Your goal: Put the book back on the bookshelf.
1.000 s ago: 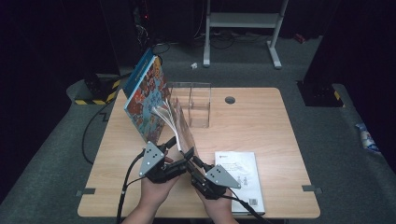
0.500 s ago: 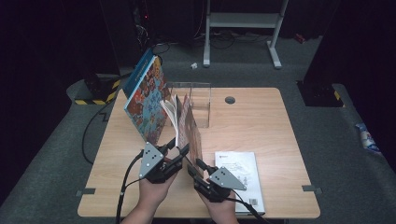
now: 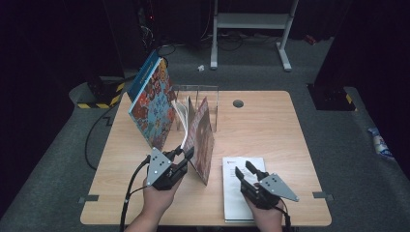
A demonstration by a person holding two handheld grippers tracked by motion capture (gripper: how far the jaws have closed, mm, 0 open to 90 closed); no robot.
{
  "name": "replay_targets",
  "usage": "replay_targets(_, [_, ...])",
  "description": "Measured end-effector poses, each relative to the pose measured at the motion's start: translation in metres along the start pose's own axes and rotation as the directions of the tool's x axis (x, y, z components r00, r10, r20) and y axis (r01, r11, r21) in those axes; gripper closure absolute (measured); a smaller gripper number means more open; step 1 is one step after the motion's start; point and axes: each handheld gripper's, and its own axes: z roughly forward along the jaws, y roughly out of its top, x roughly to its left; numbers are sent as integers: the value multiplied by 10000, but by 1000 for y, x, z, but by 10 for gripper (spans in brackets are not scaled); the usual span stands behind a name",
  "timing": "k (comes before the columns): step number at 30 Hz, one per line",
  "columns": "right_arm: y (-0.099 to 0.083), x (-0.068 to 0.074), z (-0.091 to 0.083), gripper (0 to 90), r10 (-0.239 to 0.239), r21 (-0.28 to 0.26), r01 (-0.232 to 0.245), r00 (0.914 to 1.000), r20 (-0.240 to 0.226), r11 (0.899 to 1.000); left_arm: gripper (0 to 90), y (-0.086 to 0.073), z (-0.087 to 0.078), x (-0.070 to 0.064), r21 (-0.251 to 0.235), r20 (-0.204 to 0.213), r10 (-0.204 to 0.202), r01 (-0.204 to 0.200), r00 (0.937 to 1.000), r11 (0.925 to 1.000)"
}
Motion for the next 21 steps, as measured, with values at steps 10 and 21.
replay_targets(10, [-21,-34,-10,546,542,245,-564,9953,805,9981,804,1,-1,4,58,-192,-306,308,9993,9995])
replay_targets(21, [-22,-44,-15,548,871,106,-886,9913,990,9960,841,5,-3,14,-7,-81,-402,402,9992,9992])
